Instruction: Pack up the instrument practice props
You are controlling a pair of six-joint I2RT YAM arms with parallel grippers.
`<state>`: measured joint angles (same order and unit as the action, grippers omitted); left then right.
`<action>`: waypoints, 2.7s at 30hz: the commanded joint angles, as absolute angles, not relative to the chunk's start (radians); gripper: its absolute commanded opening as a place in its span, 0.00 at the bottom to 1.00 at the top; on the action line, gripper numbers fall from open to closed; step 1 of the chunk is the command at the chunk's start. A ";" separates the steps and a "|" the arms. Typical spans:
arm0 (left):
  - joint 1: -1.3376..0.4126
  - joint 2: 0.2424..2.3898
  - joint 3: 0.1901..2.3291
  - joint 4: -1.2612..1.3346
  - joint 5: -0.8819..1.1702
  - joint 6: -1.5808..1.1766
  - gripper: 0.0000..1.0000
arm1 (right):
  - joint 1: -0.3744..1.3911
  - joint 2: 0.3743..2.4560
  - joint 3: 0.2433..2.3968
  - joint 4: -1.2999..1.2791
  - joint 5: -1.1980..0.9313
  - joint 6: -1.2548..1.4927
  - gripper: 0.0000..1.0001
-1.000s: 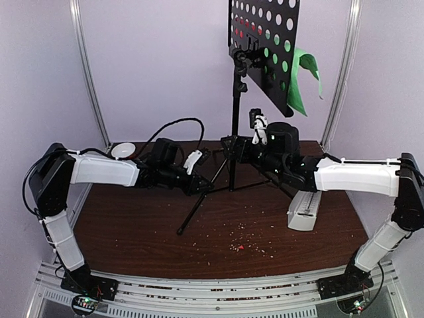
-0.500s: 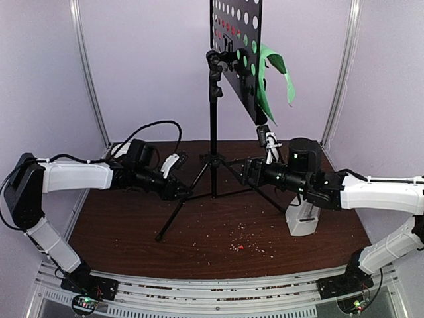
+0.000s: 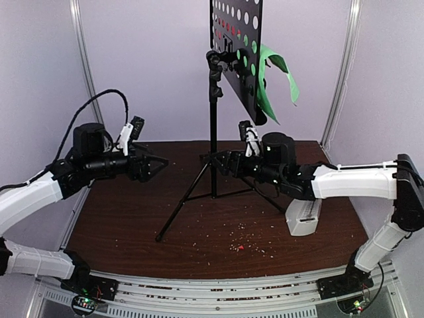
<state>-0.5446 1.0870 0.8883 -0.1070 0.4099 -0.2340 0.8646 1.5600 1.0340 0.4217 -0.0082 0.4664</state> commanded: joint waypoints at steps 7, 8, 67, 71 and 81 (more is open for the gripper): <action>-0.504 0.909 0.772 -0.226 0.238 -0.143 0.94 | 0.834 1.716 1.241 0.480 0.024 0.363 0.86; -0.503 0.897 0.753 -0.210 0.233 -0.141 0.94 | 0.829 1.728 1.253 0.488 0.003 0.355 0.85; -0.483 0.782 0.686 -0.179 -0.002 -0.169 0.94 | 1.160 1.904 1.514 0.425 0.863 0.345 0.27; -0.483 0.782 0.684 -0.182 -0.005 -0.170 0.94 | 1.159 1.816 1.401 0.497 0.663 0.295 0.77; -0.483 0.793 0.684 -0.182 -0.011 -0.171 0.94 | 1.077 1.538 0.980 0.564 0.214 0.322 0.90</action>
